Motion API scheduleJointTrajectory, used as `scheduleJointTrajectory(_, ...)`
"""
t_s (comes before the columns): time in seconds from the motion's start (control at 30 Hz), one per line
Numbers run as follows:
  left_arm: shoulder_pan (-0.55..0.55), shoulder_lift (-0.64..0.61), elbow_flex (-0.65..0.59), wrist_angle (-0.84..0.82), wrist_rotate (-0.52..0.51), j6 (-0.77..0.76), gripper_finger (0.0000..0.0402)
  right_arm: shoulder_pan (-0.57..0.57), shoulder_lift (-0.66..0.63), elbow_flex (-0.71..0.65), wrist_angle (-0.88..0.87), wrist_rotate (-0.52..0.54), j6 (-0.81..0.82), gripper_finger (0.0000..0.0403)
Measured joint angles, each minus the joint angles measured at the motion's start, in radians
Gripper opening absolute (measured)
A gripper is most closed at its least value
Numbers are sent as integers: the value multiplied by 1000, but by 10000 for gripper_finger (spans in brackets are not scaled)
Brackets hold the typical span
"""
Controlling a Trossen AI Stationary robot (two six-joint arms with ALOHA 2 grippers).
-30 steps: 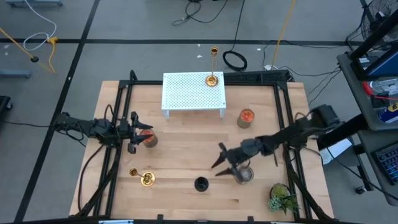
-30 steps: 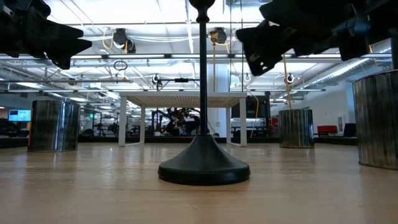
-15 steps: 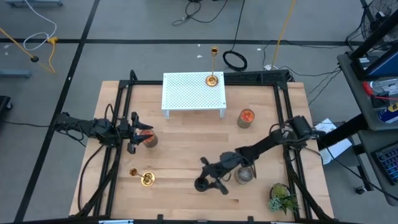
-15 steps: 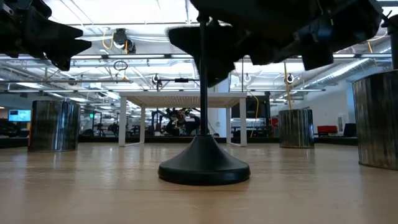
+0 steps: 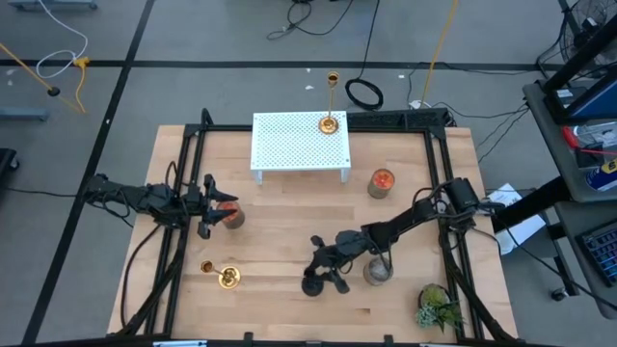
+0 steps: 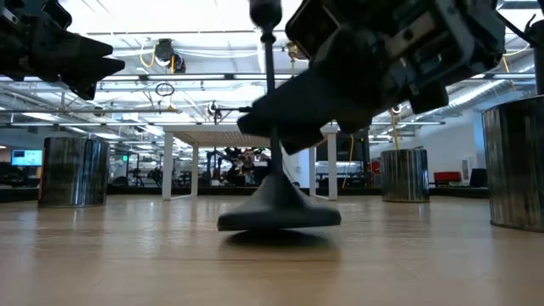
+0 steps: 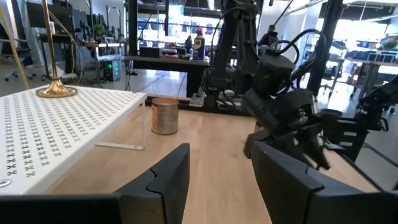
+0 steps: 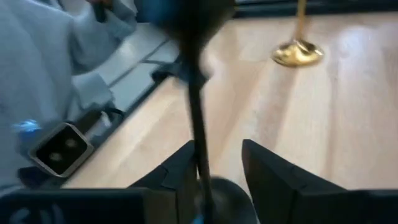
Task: Pick & Place candle stick holders
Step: Put the black candleholder on the shelf
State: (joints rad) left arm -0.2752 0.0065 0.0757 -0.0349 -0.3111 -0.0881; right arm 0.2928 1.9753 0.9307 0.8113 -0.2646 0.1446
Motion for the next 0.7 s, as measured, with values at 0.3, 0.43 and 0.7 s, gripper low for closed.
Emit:
scheduleJointTrajectory(0.3,0,0,0,0,0,3,179,-6,-1,-12,11,6,-48,24)
scheduleJointTrajectory(0.43,0,0,0,0,0,3,179,-11,0,-13,53,79,-22,16)
scheduleJointTrajectory(0.7,0,0,0,0,-1,4,179,-12,-116,-13,54,353,-84,9)
